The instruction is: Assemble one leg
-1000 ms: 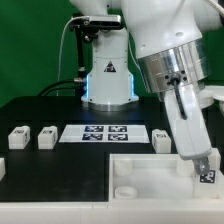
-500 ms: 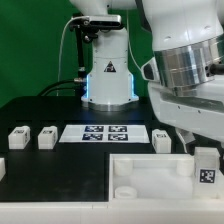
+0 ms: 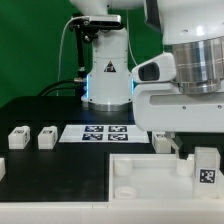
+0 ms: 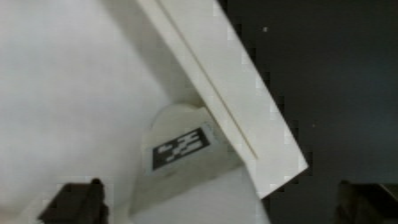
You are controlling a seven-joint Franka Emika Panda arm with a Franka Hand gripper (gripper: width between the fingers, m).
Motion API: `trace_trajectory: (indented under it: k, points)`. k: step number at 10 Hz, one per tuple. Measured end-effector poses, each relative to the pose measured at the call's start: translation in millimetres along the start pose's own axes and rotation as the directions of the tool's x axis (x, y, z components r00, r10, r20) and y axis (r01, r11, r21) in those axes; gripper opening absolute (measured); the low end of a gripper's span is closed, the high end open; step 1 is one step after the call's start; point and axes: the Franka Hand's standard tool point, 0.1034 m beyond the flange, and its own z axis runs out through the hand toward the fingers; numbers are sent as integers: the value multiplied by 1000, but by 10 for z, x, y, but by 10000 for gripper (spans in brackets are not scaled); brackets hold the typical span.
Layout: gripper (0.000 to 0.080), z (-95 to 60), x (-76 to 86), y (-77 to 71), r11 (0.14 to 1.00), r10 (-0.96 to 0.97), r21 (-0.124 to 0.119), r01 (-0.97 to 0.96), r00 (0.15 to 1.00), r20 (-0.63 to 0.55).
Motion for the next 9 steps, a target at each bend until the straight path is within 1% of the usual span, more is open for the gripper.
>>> trace_trajectory:
  k: [1,2,3,4,5,6,9]
  points:
    - [649,2,-4,-3,1000,17,2,-17,1000,1]
    - [550,3,-5,-3,999,45,2,-45,999,2]
    - [404,3,-5,-1,999,40,2,-40,999,2]
    - [404,0,4,30,996,93,-1,-93,996,1]
    - [318,-7,19,54,988,153,-4,-153,988,-3]
    - [318,-12,28,75,974,227,-8,-227,974,-7]
    - [318,-34,57,165,949,314,-25,-314,949,-23]
